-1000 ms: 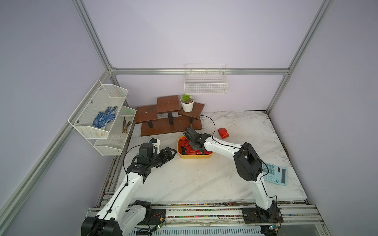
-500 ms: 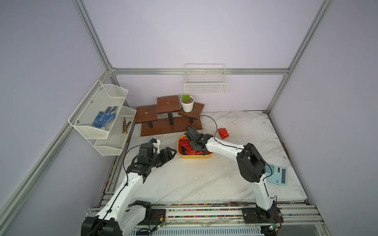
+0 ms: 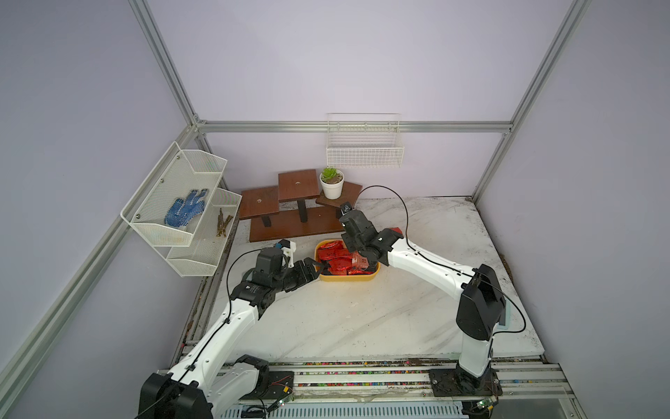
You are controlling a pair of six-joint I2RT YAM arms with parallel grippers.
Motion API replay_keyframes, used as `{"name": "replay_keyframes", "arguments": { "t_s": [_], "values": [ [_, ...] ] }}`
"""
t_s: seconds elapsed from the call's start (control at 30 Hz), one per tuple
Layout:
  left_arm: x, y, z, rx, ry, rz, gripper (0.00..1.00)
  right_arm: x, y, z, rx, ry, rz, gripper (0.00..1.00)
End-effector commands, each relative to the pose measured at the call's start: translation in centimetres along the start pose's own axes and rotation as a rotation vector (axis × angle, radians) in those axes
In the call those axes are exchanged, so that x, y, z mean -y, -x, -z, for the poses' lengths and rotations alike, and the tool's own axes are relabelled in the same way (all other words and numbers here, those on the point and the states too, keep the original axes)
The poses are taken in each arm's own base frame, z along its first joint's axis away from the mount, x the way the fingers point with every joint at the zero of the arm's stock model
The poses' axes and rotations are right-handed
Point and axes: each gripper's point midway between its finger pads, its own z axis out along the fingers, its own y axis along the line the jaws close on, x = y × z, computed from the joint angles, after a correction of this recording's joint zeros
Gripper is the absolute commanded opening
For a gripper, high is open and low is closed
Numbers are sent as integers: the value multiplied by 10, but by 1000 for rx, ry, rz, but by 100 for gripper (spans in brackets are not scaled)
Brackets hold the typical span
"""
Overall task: Take the tea bags out of the storage box
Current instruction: Pick up the tea bag from the storage box, then place the tea bag at the center of the board.
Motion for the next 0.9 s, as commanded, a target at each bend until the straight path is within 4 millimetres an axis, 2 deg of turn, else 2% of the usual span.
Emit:
{"name": "replay_keyframes", "arguments": {
  "t_s": [0.0, 0.2, 0.3, 0.37, 0.5, 0.77, 0.87],
  "values": [
    [21, 13, 2, 35, -34, -39, 78, 42, -11, -4, -24, -100, -69, 0],
    [32, 10, -3, 20, -61, -55, 78, 126, -58, -35, -129, -227, -267, 0],
    [33, 8, -6, 12, -65, -58, 78, 160, -81, -55, -179, -272, -379, 0],
    [33, 7, -8, 8, -66, -58, 78, 176, -91, -67, -207, -288, -449, 0],
    [30, 5, -12, 0, -64, -53, 78, 201, -99, -88, -228, -338, -570, 0],
    [22, -1, -16, -8, -63, -32, 78, 216, -96, -131, -258, -399, -680, 0],
    [21, -2, -16, -9, -61, -29, 78, 222, -104, -147, -278, -412, -726, 0]
  ]
}}
